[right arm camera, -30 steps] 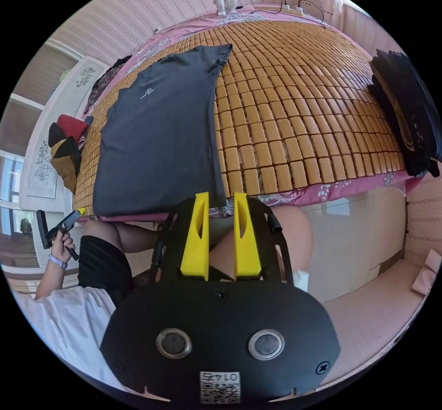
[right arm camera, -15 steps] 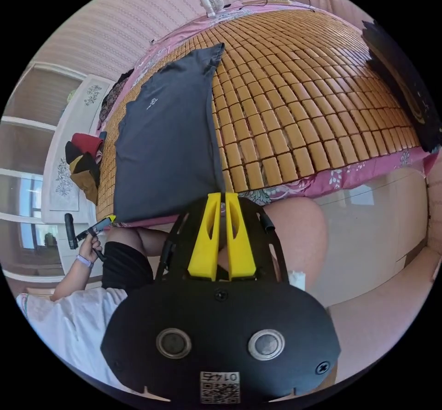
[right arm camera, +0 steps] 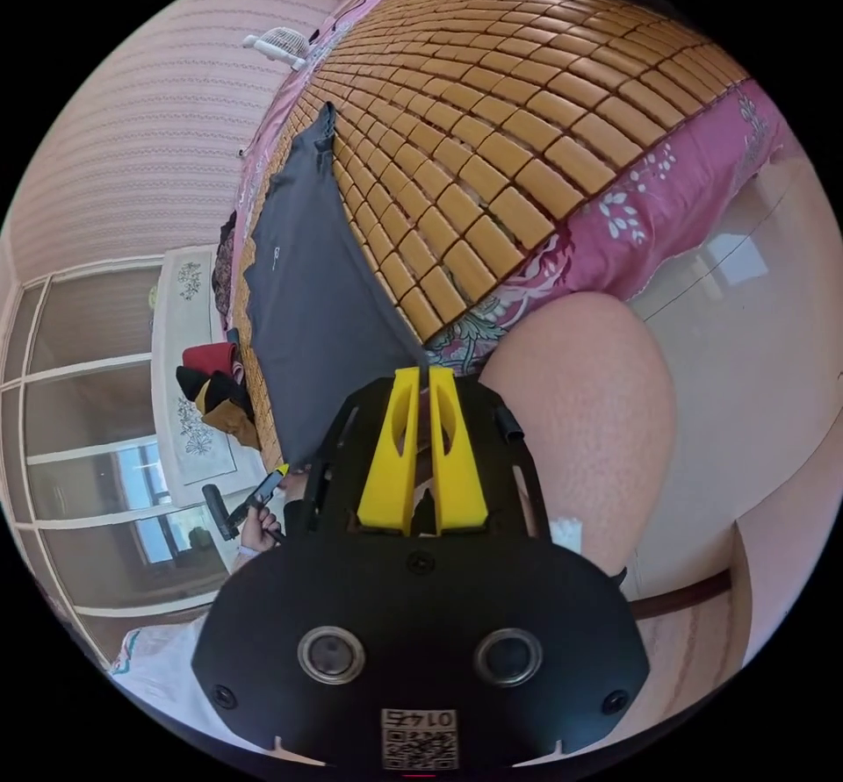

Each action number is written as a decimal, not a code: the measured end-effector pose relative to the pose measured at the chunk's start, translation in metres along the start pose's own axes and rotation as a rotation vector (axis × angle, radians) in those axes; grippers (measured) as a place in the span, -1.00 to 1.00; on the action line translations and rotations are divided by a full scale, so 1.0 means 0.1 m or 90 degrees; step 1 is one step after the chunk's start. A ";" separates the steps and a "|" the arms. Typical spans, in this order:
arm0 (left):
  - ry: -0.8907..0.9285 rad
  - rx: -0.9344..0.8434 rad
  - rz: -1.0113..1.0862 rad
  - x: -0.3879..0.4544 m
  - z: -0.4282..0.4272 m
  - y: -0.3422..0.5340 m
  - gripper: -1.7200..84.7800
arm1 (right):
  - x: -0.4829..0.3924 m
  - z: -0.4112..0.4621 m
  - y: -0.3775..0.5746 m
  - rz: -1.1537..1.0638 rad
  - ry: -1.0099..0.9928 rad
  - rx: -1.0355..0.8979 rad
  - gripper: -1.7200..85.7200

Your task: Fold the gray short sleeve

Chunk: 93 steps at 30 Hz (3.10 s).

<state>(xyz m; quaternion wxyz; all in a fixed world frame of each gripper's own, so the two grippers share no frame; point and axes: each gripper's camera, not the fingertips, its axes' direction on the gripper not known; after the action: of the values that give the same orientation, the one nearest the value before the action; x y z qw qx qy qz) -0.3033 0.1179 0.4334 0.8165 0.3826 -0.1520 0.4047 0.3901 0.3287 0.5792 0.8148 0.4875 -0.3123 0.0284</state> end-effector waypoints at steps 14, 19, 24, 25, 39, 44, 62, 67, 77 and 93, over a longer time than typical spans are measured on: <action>0.005 0.240 -0.012 0.09 -0.33 0.91 -0.98 | 0.02 -0.32 0.66 -0.081 -0.004 0.112 -0.97; -0.001 0.308 0.044 0.26 -0.42 1.27 -0.98 | 0.02 -0.43 1.04 -0.114 -0.027 0.168 -0.97; 0.003 0.344 0.087 0.37 -0.49 1.64 -0.98 | -0.09 -0.49 1.44 -0.173 -0.012 0.201 -0.97; -0.005 0.352 0.088 0.39 -0.51 1.69 -0.98 | -0.12 -0.50 1.54 -0.191 -0.006 0.203 -0.97; -0.067 0.507 0.280 1.10 -0.67 2.55 -0.98 | -0.86 -0.45 3.09 -0.520 0.096 0.359 -0.96; -0.070 0.554 0.275 1.13 -0.70 2.63 -0.98 | -1.16 -0.22 3.30 -0.606 0.158 0.332 -0.94; -0.041 0.468 0.166 0.41 -0.75 0.60 -0.78 | -1.47 0.13 1.22 -0.477 0.153 0.245 -0.77; -0.009 0.377 0.129 0.25 -0.55 -0.74 -0.76 | -1.67 0.41 0.07 -0.416 0.230 0.228 -0.73; -0.020 0.255 0.055 0.25 0.08 -2.79 -0.74 | -1.95 1.12 -1.71 -0.360 0.280 0.193 -0.72; -0.110 0.208 -0.001 0.27 0.30 -3.13 -0.90 | -1.87 1.32 -1.94 -0.345 0.294 0.181 -0.95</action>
<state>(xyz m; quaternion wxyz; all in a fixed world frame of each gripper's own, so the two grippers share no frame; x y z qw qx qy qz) -0.0414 -0.0087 0.3110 0.7277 0.5436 -0.1539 0.3889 0.2442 0.1684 0.3720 0.7661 0.6411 0.0264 -0.0361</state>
